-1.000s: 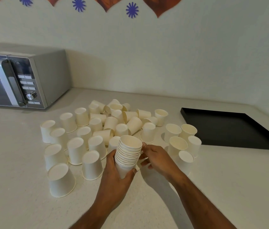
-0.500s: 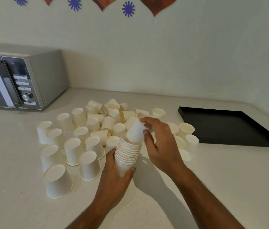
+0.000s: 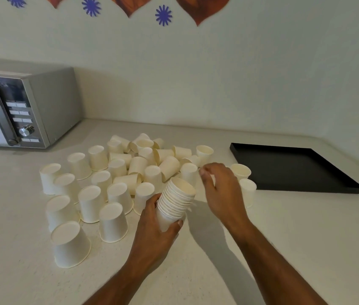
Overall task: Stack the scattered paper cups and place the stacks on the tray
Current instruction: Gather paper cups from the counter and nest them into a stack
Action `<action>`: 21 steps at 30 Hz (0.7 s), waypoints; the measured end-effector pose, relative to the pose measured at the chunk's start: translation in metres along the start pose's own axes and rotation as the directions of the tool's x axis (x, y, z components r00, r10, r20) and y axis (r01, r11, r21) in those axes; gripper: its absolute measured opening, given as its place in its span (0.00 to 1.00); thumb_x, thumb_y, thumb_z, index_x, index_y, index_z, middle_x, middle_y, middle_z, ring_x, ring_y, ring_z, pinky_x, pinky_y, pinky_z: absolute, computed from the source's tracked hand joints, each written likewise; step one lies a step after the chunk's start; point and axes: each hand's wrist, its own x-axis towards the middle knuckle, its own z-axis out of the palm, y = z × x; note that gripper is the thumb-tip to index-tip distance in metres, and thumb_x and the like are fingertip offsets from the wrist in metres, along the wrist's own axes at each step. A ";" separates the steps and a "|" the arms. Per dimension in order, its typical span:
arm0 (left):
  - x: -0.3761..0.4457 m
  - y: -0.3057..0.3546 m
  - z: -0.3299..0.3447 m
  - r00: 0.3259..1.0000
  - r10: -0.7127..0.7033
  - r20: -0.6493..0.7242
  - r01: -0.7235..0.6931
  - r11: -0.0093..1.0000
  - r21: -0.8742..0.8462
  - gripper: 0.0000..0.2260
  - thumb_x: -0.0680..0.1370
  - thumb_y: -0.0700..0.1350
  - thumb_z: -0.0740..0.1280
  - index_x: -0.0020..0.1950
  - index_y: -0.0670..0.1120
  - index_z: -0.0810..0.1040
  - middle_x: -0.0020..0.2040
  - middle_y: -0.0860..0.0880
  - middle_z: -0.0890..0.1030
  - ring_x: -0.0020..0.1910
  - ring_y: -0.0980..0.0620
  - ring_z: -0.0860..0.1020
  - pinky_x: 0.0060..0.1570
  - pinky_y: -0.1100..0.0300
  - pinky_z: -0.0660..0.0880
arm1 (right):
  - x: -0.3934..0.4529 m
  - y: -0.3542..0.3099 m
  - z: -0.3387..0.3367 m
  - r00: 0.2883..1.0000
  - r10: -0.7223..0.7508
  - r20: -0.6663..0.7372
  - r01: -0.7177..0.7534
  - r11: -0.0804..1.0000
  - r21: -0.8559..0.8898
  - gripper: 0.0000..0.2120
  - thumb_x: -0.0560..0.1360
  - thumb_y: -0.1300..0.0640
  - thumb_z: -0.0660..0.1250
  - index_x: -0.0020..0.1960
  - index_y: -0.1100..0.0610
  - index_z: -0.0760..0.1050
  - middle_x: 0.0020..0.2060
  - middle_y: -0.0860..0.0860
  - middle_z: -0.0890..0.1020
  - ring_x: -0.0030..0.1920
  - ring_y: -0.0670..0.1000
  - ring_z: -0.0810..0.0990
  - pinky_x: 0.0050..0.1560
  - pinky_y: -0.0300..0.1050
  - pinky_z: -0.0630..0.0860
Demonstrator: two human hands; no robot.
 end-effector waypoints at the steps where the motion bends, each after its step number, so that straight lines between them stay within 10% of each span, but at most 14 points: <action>1: 0.001 0.000 0.003 1.000 -0.003 -0.005 0.003 1.000 0.015 0.32 0.70 0.61 0.75 0.69 0.65 0.64 0.63 0.63 0.75 0.62 0.56 0.76 0.59 0.50 0.79 | 0.005 0.008 -0.005 0.999 0.046 0.010 -0.044 0.986 -0.164 0.13 0.81 0.45 0.62 0.57 0.51 0.79 0.56 0.49 0.83 0.51 0.46 0.78 0.59 0.46 0.76; 4: 0.004 -0.001 0.011 1.000 -0.002 -0.031 0.005 0.996 0.087 0.33 0.69 0.64 0.75 0.69 0.64 0.64 0.63 0.62 0.73 0.62 0.53 0.74 0.61 0.45 0.78 | 0.007 0.030 -0.012 0.960 0.192 0.201 -0.047 0.826 -0.562 0.12 0.80 0.45 0.63 0.57 0.50 0.80 0.56 0.50 0.82 0.54 0.50 0.79 0.66 0.53 0.72; 8: 0.009 0.000 0.022 0.998 0.019 -0.059 -0.008 0.983 0.183 0.34 0.67 0.68 0.72 0.68 0.65 0.64 0.62 0.62 0.72 0.60 0.54 0.73 0.61 0.44 0.76 | -0.001 0.045 -0.010 0.922 0.253 0.294 -0.017 0.783 -0.622 0.09 0.80 0.47 0.64 0.58 0.48 0.78 0.59 0.48 0.81 0.60 0.50 0.77 0.77 0.61 0.51; 12: 0.013 0.000 0.032 0.999 0.022 -0.035 -0.014 0.977 0.212 0.34 0.66 0.67 0.72 0.69 0.67 0.62 0.60 0.63 0.71 0.59 0.56 0.72 0.60 0.50 0.77 | -0.005 0.044 -0.021 0.981 0.137 0.140 -0.070 0.911 -0.406 0.16 0.80 0.49 0.64 0.66 0.51 0.75 0.65 0.50 0.79 0.65 0.50 0.75 0.72 0.34 0.33; 16: 0.017 0.004 0.040 0.999 0.015 -0.035 -0.008 0.981 0.192 0.35 0.65 0.67 0.72 0.69 0.66 0.62 0.60 0.61 0.72 0.59 0.56 0.71 0.59 0.48 0.76 | -0.004 0.025 -0.037 0.954 -0.245 -0.172 0.189 0.938 -0.291 0.09 0.78 0.56 0.68 0.55 0.57 0.83 0.54 0.53 0.85 0.56 0.50 0.81 0.75 0.52 0.58; 21: 0.021 0.008 0.050 1.000 -0.018 -0.020 0.021 0.986 0.168 0.36 0.67 0.66 0.73 0.70 0.62 0.63 0.63 0.58 0.73 0.60 0.53 0.71 0.62 0.44 0.75 | -0.012 0.014 -0.040 0.947 -0.297 -0.121 0.294 0.955 -0.044 0.12 0.76 0.53 0.67 0.55 0.56 0.83 0.55 0.51 0.85 0.54 0.43 0.79 0.61 0.38 0.74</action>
